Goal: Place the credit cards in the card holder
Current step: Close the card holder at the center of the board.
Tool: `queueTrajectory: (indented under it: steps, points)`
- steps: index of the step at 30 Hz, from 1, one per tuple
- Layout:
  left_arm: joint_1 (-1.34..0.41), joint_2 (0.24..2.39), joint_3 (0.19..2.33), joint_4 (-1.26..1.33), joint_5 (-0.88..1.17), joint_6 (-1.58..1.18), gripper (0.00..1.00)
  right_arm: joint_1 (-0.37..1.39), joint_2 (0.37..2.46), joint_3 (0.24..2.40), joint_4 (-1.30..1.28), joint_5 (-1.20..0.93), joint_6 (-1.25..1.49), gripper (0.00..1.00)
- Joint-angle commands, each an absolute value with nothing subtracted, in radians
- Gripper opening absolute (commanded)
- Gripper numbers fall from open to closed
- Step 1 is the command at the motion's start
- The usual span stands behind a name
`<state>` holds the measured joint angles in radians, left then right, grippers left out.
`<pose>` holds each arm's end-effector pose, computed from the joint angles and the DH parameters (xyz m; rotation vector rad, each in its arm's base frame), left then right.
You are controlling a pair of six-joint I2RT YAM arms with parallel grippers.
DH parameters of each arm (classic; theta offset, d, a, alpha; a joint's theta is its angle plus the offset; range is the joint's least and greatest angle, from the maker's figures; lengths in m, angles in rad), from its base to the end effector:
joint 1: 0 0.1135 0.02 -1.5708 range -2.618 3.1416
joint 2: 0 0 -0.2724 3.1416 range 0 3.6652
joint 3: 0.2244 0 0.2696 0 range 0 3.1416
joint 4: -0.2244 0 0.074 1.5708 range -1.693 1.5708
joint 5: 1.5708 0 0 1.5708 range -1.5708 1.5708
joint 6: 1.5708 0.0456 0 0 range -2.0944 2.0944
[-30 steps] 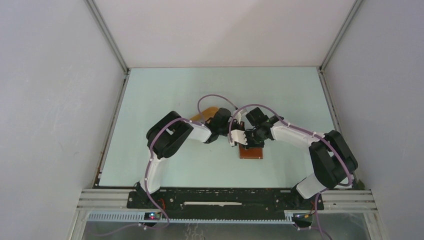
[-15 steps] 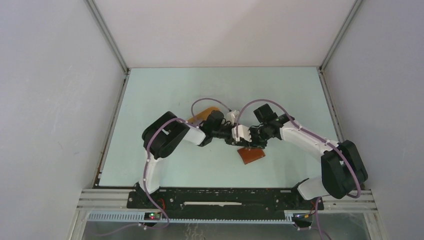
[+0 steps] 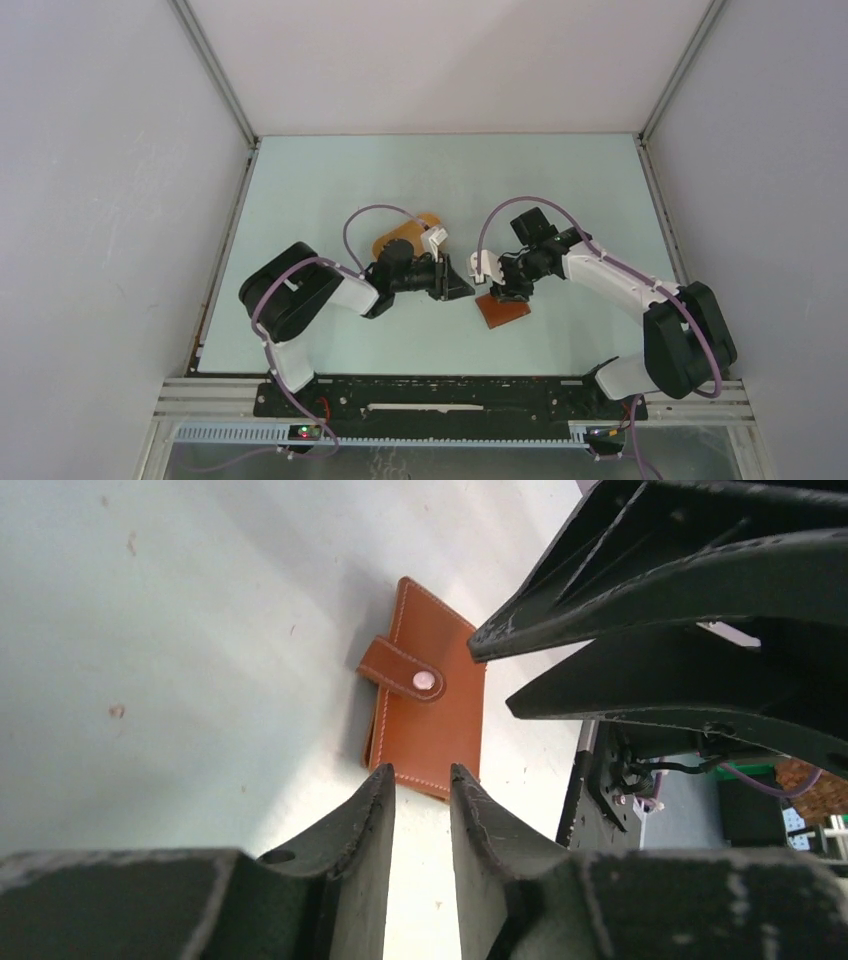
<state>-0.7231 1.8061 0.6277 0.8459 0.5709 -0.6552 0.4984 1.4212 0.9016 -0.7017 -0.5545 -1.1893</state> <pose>0.2429 -0.2472 0.1218 0.5080 2.0750 -1.4211 0.2309 0.1530 0.1985 -2.0145 1.6182 0.5367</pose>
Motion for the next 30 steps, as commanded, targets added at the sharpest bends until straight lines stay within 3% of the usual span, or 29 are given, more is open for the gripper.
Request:
queueTrajectory:
  steps: [1, 14, 21, 26, 30]
  points:
    - [-0.731, 1.820, 0.569, 1.073, 0.536, -0.703, 0.30, 0.531, 1.438, 0.896, -0.616, -0.508, -1.164, 0.49]
    - [-0.752, 1.901, 0.605, 1.131, 0.555, -0.708, 0.25, 0.540, 1.512, 0.896, -0.584, -0.453, -1.156, 0.43]
    - [-0.752, 1.917, 0.612, 1.131, 0.566, -0.710, 0.24, 0.544, 1.522, 0.900, -0.586, -0.453, -1.159, 0.35]
    - [-0.752, 1.928, 0.621, 1.131, 0.579, -0.716, 0.22, 0.549, 1.524, 0.900, -0.594, -0.454, -1.170, 0.24]
    - [-0.759, 1.942, 0.633, 1.132, 0.594, -0.721, 0.21, 0.549, 1.523, 0.911, -0.613, -0.449, -1.177, 0.05]
